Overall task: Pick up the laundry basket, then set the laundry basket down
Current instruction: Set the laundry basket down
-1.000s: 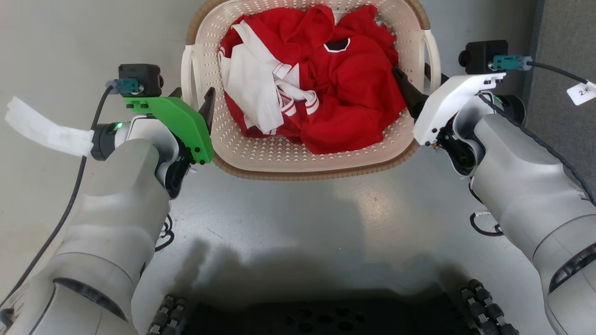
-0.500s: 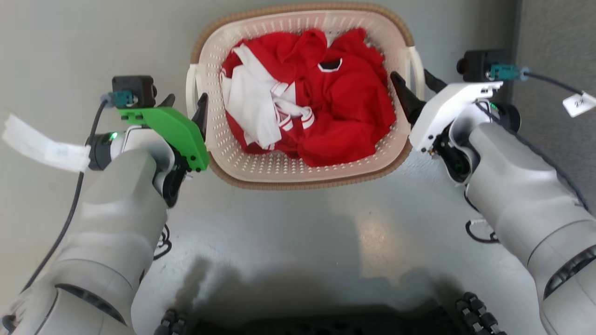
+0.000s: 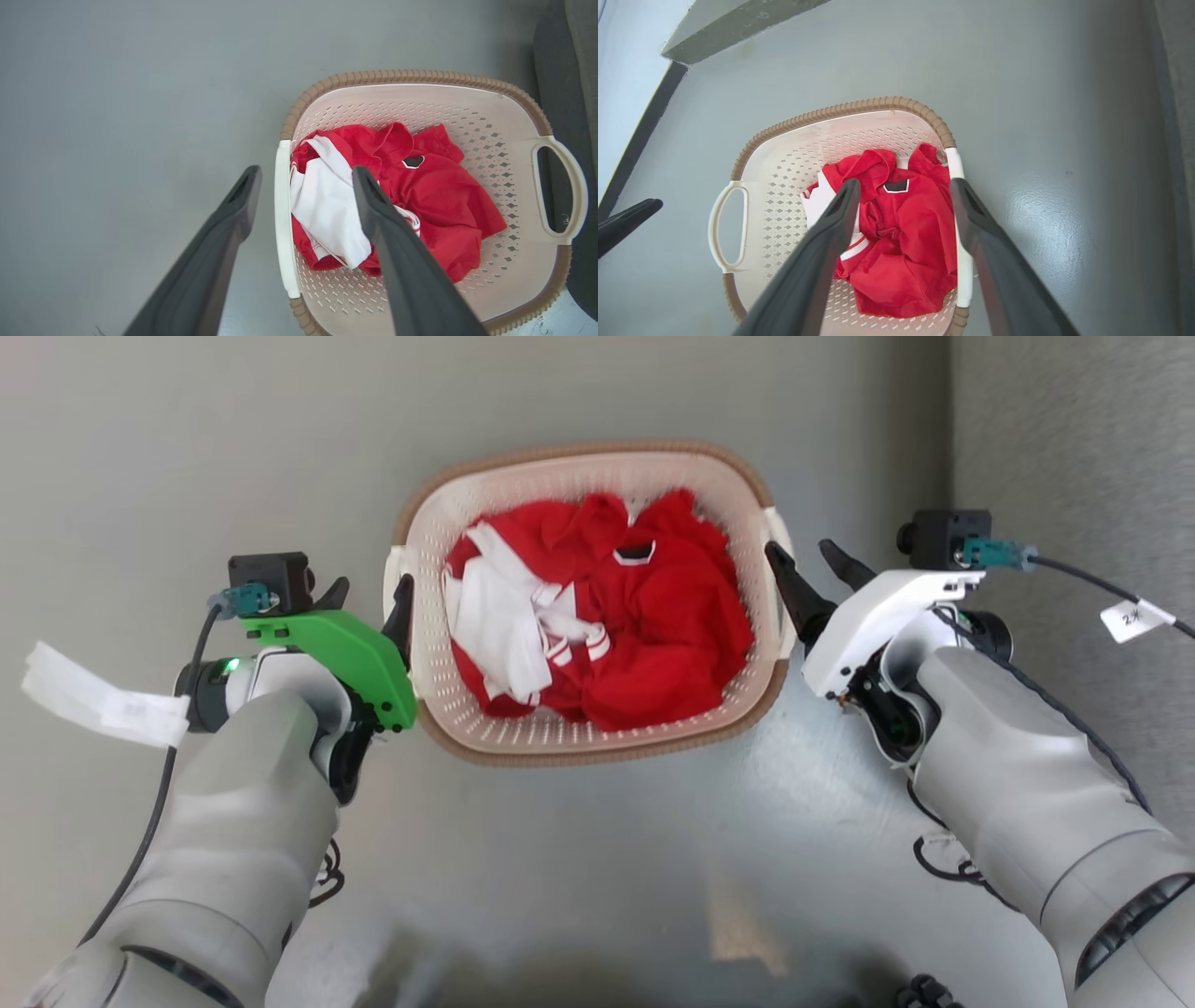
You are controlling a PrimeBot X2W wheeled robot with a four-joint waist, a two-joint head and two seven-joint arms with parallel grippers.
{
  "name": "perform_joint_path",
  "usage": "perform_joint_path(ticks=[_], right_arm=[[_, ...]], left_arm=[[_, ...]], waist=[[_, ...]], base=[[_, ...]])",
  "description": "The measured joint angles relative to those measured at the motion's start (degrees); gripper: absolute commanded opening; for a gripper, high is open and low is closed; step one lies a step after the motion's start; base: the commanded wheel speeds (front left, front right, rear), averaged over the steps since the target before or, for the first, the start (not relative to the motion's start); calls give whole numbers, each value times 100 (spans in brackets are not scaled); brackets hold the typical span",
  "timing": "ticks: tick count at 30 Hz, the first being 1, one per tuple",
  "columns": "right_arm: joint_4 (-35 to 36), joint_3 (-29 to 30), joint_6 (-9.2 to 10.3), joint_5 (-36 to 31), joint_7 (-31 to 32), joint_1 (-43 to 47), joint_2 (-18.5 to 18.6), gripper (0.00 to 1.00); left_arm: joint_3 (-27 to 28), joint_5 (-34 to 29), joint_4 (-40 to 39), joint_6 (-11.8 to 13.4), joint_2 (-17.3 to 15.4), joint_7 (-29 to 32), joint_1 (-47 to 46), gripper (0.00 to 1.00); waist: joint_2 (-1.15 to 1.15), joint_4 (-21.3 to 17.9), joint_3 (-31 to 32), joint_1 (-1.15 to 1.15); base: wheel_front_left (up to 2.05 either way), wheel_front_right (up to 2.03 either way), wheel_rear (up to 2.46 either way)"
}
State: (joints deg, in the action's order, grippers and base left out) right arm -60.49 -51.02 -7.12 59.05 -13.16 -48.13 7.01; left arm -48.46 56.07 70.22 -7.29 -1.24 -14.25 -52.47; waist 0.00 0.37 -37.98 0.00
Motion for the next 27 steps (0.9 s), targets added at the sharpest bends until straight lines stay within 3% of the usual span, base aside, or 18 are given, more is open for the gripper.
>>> perform_joint_path(ticks=[9, 15, 27], right_arm=[[293, 29, 0, 71, -78, 275, 98, 100], [510, 112, 0, 143, -118, 565, 227, 100], [1346, 1024, 0, -211, -119, 982, 567, 100]], left_arm=[[468, -38, -644, 0, -346, -18, 68, 100], [809, -171, -1123, -1, -403, -16, 394, 100], [1332, -806, -1975, 27, -515, -16, 1326, 100]], waist=[[0, -120, 689, 0], [0, -163, 1162, 0], [0, -145, 2105, 0]], base=[[0, 0, 0], [0, 0, 0], [0, 0, 0]])
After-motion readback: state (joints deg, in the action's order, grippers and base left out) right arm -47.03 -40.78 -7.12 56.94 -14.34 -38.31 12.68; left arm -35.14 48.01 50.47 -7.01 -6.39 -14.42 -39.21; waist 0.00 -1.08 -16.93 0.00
